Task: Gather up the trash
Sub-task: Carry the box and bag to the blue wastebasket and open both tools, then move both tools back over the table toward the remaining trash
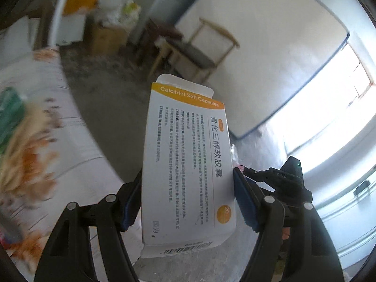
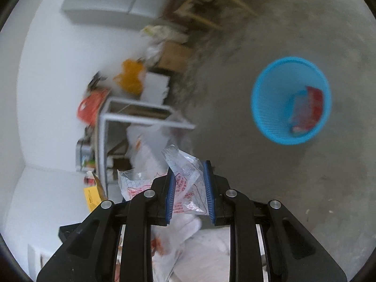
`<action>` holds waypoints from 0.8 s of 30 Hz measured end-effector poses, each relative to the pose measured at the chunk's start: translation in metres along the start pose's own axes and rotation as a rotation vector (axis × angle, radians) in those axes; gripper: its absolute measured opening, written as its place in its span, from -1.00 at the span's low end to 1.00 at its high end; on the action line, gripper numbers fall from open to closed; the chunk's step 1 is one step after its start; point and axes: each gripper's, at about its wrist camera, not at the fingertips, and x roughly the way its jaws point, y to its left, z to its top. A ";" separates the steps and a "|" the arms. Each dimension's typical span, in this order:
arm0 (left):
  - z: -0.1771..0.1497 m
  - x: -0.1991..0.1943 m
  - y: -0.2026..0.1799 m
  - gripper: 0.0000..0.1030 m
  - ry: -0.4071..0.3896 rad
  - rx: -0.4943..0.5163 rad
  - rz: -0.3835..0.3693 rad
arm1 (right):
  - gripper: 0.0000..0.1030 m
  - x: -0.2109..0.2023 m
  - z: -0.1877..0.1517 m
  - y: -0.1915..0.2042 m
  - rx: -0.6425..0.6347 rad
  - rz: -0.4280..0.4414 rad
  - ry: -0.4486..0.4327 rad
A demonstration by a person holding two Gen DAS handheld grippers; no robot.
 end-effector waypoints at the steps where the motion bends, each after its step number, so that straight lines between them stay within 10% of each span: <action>1: 0.002 0.015 -0.004 0.34 0.024 0.008 0.004 | -0.58 0.002 0.005 -0.006 0.016 -0.013 -0.005; 8: 0.031 0.123 -0.038 0.37 0.147 0.058 0.026 | -0.34 0.032 0.067 -0.047 0.105 -0.127 -0.099; 14: 0.053 0.227 -0.034 0.84 0.211 -0.004 0.069 | 0.11 0.059 0.099 -0.095 0.198 -0.230 -0.132; 24: 0.031 0.181 -0.020 0.84 0.146 -0.011 0.067 | 0.11 0.022 0.057 -0.129 0.166 -0.254 -0.100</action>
